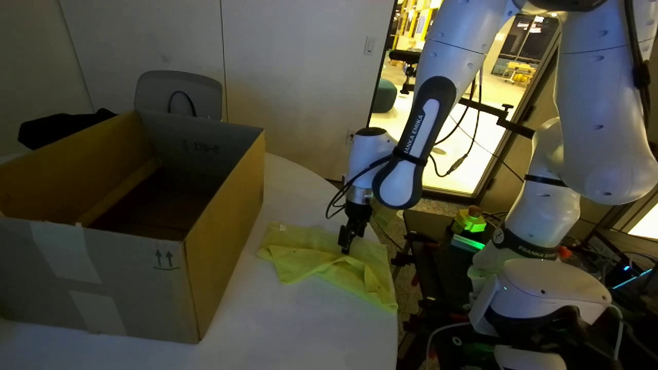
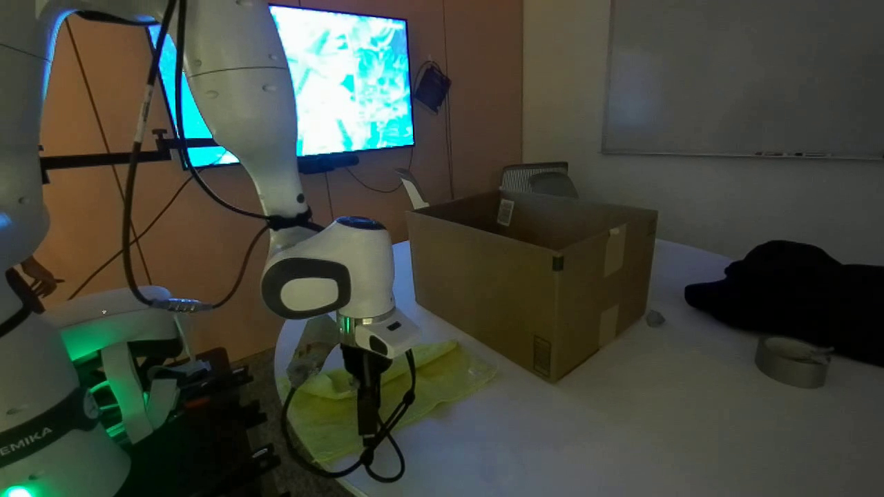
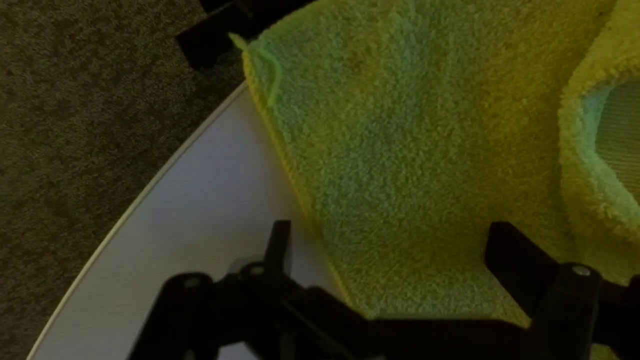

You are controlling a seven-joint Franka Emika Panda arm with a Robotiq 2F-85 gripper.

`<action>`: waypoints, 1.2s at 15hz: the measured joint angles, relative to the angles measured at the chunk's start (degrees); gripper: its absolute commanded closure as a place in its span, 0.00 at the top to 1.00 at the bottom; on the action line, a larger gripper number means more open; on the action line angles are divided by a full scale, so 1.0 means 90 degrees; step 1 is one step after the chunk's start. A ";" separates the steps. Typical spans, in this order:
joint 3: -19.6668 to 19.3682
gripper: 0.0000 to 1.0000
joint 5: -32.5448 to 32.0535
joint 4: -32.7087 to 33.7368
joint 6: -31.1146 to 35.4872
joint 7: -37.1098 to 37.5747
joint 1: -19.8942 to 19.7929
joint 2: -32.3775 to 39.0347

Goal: Put the black marker in the yellow fabric, wrap it and put it in the box

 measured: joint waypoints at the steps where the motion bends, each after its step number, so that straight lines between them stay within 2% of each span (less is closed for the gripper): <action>1: 0.0105 1.00 0.0087 0.0061 0.0024 -0.0140 -0.0139 0.0106; 2: 0.0204 1.00 0.0154 0.0115 0.0030 -0.0258 -0.0273 0.0184; 3: 0.0302 0.93 0.0205 0.0153 0.0030 -0.0364 -0.0404 0.0235; 4: 0.0396 0.85 0.0252 0.0188 0.0030 -0.0462 -0.0534 0.0289; 5: 0.0477 0.67 0.0294 0.0223 0.0031 -0.0553 -0.0646 0.0340; 7: 0.0623 0.49 0.0355 0.0304 0.0031 -0.0721 -0.0850 0.0448; 10: 0.0830 0.31 0.0390 0.0368 0.0031 -0.0912 -0.1061 0.0510; 13: 0.0946 0.27 0.0390 0.0389 0.0031 -0.0990 -0.1086 0.0499; 15: 0.0996 0.32 0.0390 0.0397 0.0031 -0.1009 -0.1062 0.0465; 18: 0.1007 0.18 0.0390 0.0397 0.0031 -0.1015 -0.0916 0.0322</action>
